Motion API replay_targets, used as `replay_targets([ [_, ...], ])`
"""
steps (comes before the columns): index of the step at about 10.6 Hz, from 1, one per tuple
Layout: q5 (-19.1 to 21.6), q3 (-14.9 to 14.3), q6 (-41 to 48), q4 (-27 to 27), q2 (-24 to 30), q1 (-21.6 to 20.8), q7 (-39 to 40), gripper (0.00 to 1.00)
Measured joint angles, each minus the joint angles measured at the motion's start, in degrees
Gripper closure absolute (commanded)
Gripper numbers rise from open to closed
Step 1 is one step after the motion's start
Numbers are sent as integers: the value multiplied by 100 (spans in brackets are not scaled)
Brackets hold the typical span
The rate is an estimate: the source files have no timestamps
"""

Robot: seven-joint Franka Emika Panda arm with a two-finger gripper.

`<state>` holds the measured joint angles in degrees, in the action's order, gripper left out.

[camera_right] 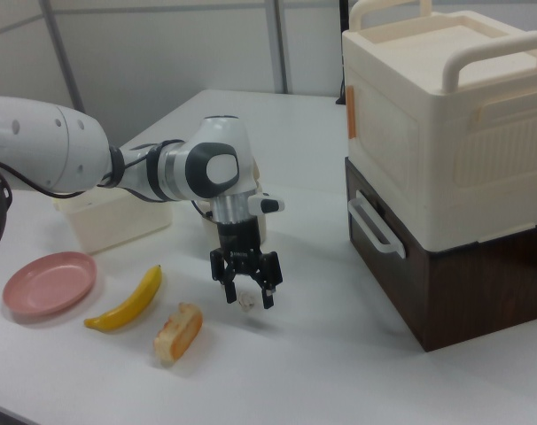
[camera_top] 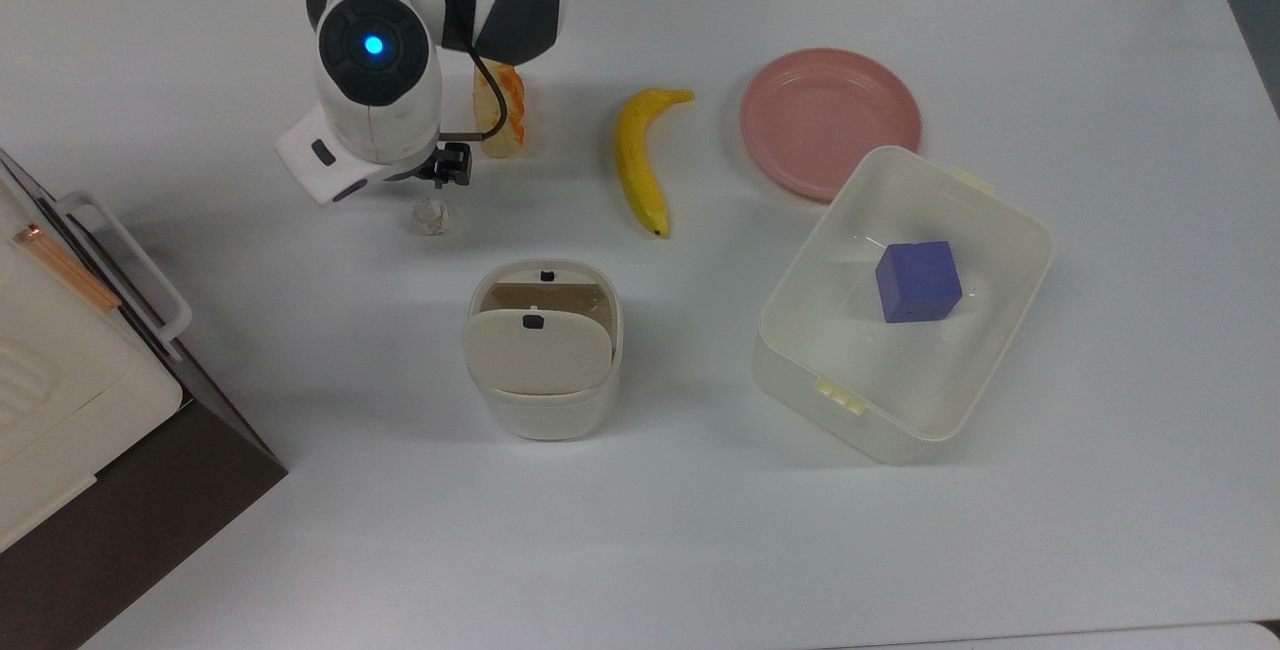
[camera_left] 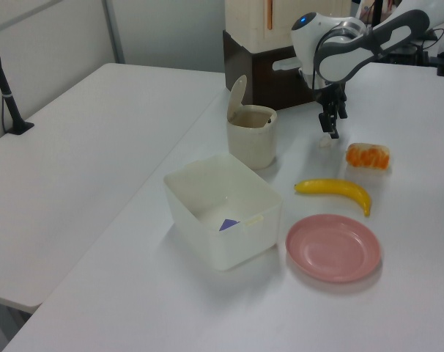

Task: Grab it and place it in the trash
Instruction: 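Lift the white ball and carry it over the white trash can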

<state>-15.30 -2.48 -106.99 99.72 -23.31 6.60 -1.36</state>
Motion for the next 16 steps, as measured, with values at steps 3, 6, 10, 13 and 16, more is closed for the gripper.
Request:
replay_targets([
  [3, -122, 74, -588, 8, -255, -8, 0, 5],
  [6, -315, 295, -691, 8, -370, -29, -8, 2],
  [10, -334, 473, -692, -46, -369, -35, -8, 54],
  [13, -337, 474, -694, -52, -369, -31, -8, 100],
  [16, -337, 474, -717, -66, -357, -8, -14, 100],
])
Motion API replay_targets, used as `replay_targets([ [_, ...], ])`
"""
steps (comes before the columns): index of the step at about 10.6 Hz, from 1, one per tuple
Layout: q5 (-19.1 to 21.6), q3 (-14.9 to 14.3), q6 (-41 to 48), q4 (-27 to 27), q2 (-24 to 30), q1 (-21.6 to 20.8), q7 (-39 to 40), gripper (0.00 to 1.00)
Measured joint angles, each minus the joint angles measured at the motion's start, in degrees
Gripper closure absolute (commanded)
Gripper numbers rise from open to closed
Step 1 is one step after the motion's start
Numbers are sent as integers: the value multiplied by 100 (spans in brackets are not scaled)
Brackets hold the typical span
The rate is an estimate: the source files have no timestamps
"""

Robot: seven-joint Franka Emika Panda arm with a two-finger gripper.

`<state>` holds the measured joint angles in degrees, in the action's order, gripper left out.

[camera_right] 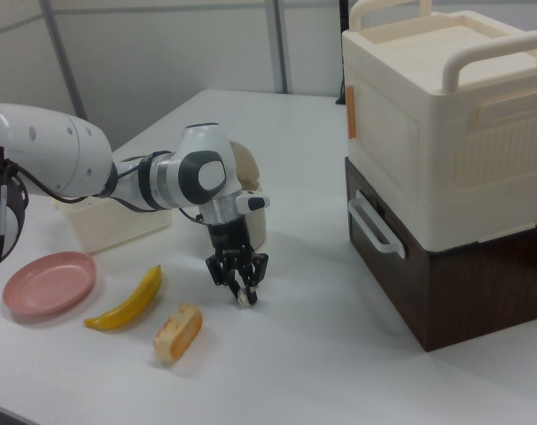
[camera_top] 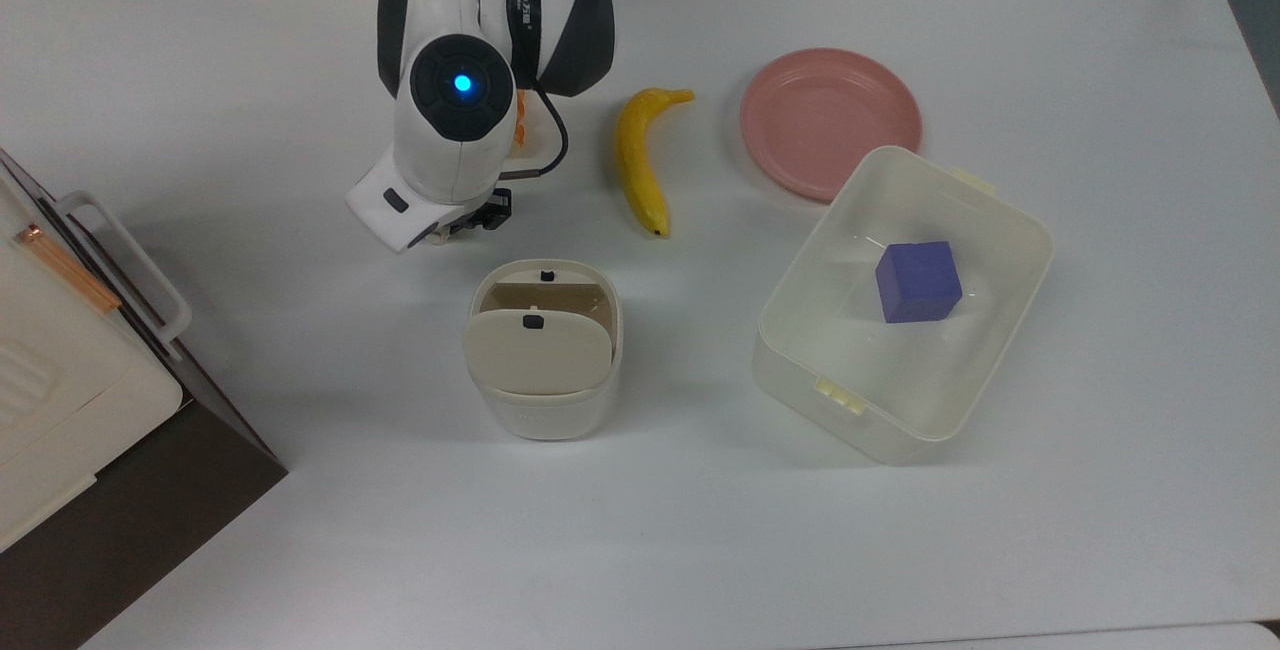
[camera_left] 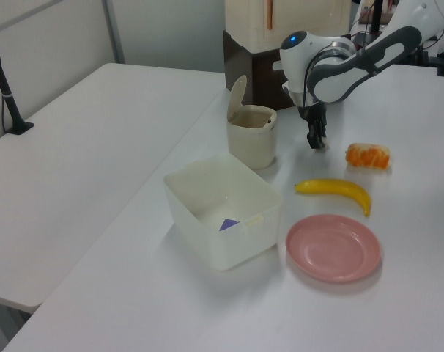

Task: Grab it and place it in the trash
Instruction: 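Lift the white ball and carry it over the white trash can, then lower the ball into the trash can opening and open the gripper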

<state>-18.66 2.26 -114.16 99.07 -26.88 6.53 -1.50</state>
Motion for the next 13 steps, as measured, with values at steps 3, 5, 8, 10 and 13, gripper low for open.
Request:
replay_targets([
  [3, 40, 192, -48, -435, 146, 4, -569, 100],
  [5, 43, 335, -49, -887, 305, -8, -1222, 100],
  [8, 191, 398, -52, -1463, 452, -5, -2024, 100],
  [10, 198, 584, -361, -1567, 447, -22, -2536, 100],
  [13, 193, 650, -783, -1566, 312, -269, -3114, 100],
])
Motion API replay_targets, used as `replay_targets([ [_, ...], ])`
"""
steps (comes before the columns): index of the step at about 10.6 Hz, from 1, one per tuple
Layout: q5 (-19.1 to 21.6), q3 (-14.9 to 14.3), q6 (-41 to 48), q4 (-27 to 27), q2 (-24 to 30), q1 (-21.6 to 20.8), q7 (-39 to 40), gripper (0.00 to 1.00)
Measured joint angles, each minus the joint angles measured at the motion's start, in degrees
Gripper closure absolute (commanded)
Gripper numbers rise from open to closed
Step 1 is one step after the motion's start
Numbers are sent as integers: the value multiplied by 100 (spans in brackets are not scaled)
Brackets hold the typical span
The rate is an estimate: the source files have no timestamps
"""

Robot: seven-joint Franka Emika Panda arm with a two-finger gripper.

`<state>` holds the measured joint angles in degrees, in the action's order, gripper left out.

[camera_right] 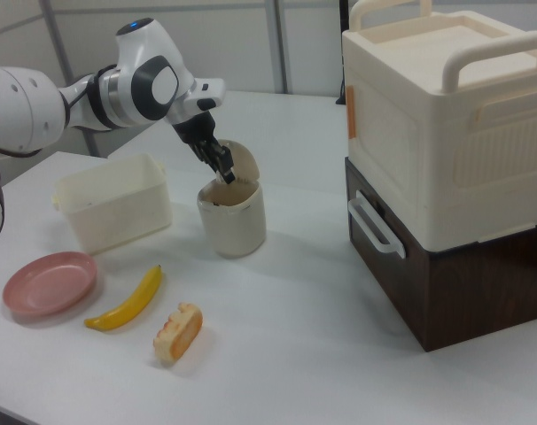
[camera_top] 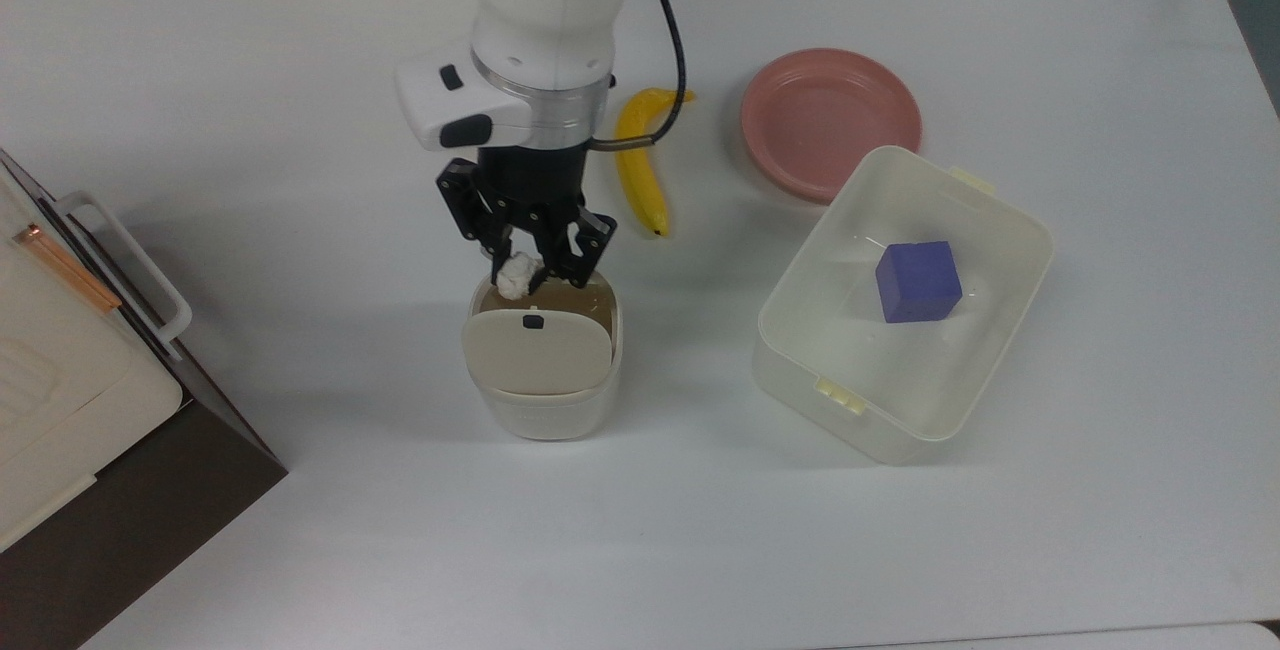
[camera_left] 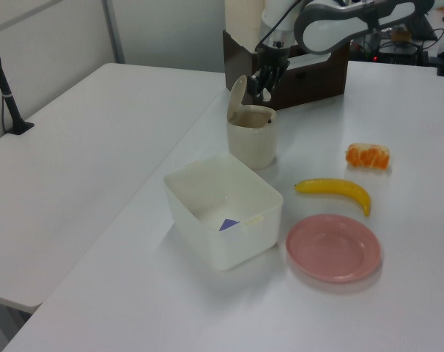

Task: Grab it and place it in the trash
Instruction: 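Lower the ball into the trash can opening and open the gripper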

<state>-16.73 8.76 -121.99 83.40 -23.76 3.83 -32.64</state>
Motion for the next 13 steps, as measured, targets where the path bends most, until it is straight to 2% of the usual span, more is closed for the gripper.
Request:
replay_targets([
  [1, -12, 1, -168, 0, -62, -61, -143, 100],
  [2, -75, 1, -316, 0, -137, -110, -274, 92],
  [3, -124, 1, -425, 0, -205, -128, -365, 54],
  [4, -154, 0, -513, 0, -257, -121, -423, 1],
  [10, -159, -24, -544, -28, -268, 12, -517, 0],
  [13, -157, -26, -475, -150, 43, 126, -533, 0],
])
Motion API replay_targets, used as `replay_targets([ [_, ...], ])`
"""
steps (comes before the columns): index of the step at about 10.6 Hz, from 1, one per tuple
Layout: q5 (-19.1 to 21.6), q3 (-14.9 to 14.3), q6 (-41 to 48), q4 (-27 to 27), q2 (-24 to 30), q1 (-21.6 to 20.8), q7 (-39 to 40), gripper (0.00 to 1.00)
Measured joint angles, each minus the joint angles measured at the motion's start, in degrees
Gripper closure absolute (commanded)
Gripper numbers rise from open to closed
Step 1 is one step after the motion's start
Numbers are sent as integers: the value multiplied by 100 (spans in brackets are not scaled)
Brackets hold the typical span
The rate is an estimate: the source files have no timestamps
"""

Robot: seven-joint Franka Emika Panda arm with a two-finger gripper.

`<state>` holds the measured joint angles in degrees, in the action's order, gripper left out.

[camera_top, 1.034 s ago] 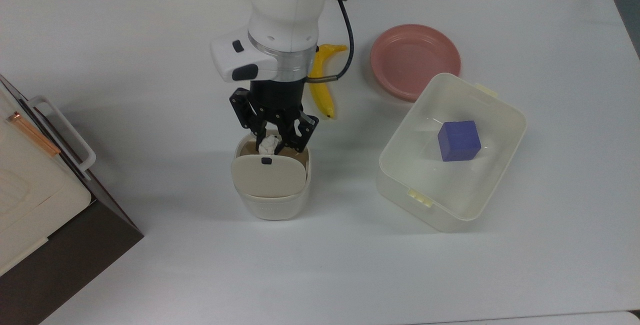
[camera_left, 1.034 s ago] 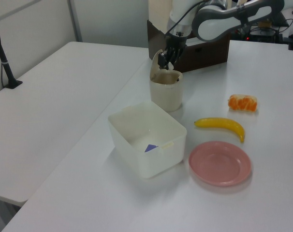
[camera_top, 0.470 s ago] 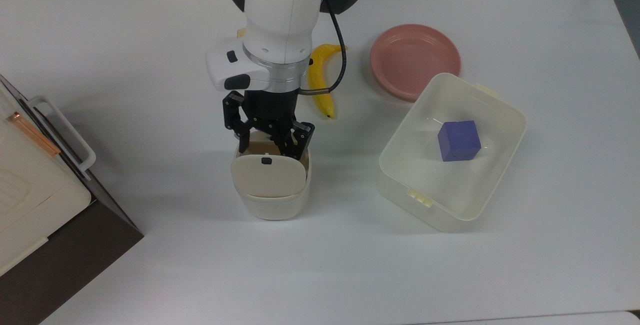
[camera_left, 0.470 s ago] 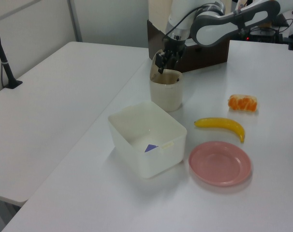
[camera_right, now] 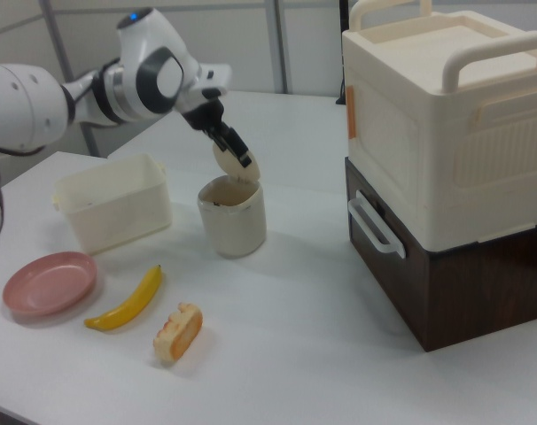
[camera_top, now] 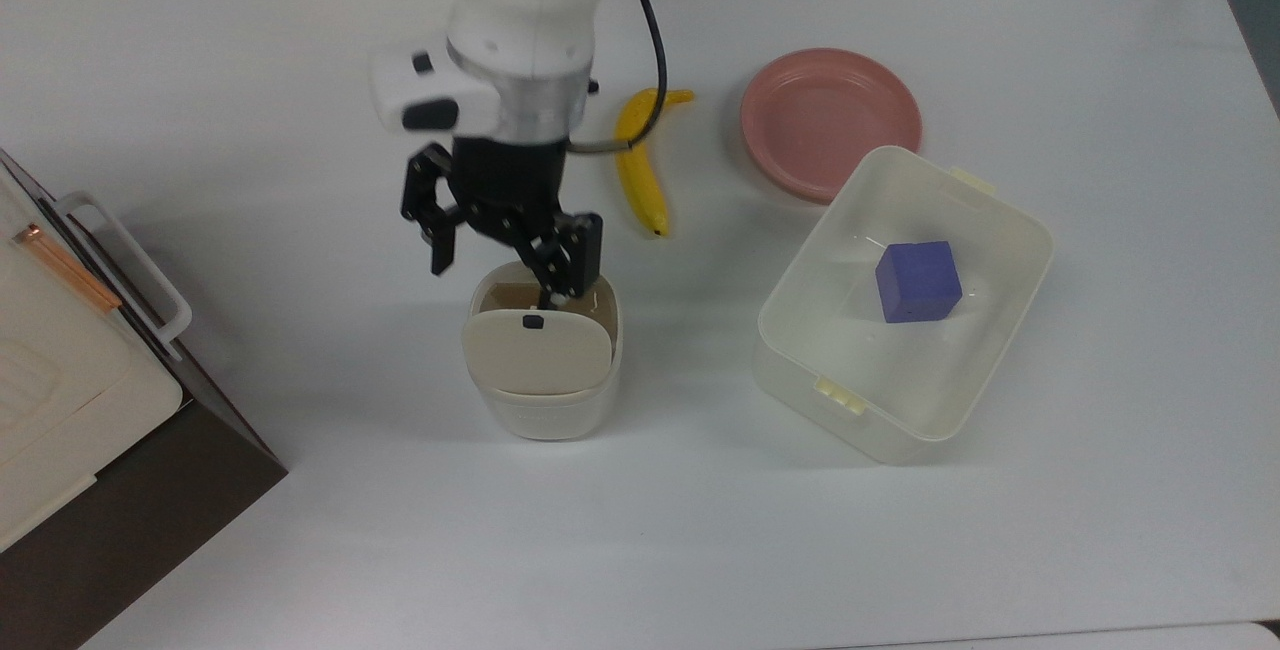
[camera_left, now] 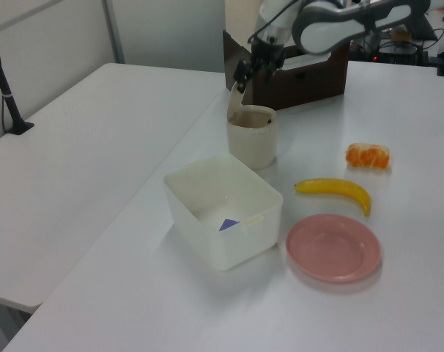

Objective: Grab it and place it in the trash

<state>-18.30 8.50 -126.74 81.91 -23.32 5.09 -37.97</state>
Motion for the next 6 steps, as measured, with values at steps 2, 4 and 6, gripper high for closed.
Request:
replay_targets([
  [2, 147, 0, 255, -6, 403, 48, -44, 0],
  [4, 726, -2, 491, -1, 761, 238, -60, 0],
  [6, 965, -3, 1717, 11, 1249, 366, 801, 0],
])
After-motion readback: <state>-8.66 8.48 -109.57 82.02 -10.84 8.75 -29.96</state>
